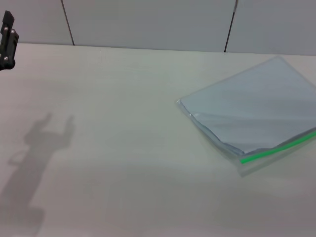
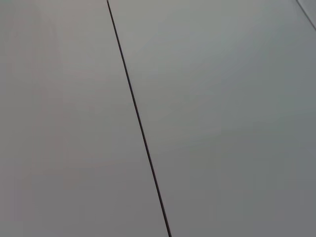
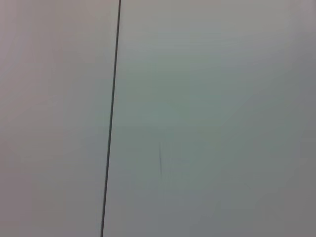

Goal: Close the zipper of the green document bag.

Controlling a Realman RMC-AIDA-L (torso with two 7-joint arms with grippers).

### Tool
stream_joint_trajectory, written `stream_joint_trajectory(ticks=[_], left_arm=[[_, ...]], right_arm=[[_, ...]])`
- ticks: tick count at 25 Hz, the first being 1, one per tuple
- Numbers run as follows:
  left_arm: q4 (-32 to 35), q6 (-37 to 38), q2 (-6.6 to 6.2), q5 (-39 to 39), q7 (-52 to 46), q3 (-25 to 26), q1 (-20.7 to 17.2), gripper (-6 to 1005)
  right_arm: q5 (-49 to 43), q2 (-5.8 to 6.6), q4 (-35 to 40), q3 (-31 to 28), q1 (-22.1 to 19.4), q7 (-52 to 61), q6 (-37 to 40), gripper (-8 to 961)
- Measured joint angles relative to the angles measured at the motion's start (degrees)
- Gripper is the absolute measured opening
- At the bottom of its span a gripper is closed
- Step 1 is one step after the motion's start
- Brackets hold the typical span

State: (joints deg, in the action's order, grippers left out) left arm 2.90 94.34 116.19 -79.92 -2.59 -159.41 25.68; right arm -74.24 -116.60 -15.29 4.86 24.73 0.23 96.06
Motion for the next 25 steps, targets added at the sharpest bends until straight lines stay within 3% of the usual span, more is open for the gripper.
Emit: stream_joint_trajectory(ticks=[25], left_arm=[[0.1,0.0,0.07,-0.2,-0.1,0.0,0.1,552]], right_arm=[[0.1,-0.11,0.0,0.0,0.4,-0.2,-0.3,907]])
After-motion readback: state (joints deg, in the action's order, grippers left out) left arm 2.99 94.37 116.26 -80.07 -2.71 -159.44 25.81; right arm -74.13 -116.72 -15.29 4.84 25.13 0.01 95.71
